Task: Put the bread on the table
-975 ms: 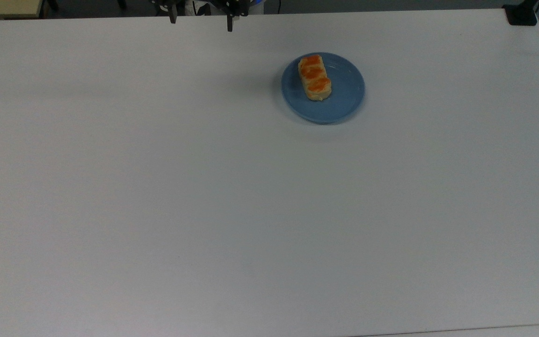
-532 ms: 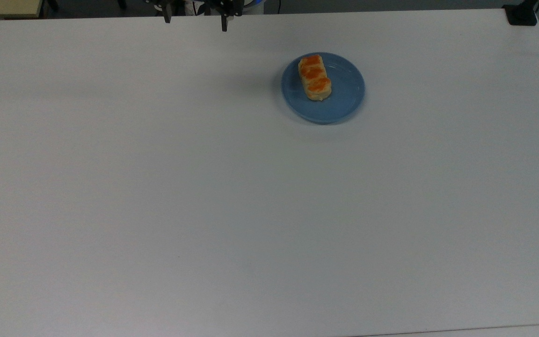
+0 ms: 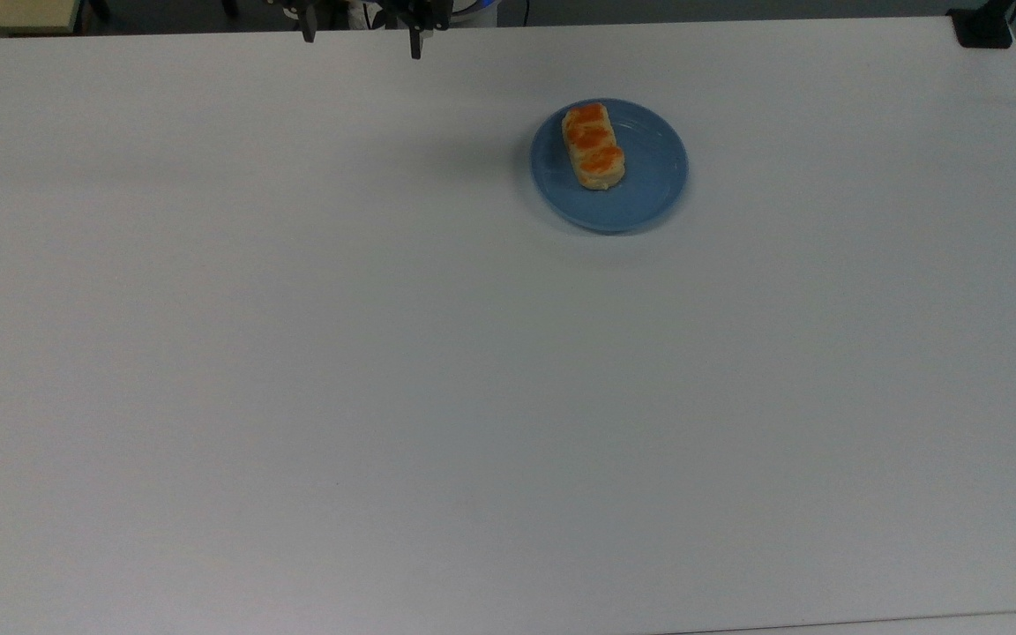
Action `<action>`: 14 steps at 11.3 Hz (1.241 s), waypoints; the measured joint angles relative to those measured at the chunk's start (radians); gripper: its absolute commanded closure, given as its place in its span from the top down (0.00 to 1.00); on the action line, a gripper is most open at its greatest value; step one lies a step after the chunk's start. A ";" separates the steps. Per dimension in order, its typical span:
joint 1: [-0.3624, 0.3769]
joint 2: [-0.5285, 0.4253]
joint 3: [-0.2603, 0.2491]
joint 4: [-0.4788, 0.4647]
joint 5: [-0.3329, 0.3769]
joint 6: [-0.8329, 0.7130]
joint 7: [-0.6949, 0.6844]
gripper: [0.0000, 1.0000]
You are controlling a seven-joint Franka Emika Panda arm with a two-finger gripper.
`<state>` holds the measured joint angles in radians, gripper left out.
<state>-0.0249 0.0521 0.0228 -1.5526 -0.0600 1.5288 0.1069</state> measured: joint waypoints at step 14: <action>0.161 0.014 0.067 -0.163 0.048 0.044 0.040 1.00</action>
<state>0.1366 0.0662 0.0900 -1.7160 -0.0123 1.5732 0.1473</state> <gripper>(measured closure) 0.000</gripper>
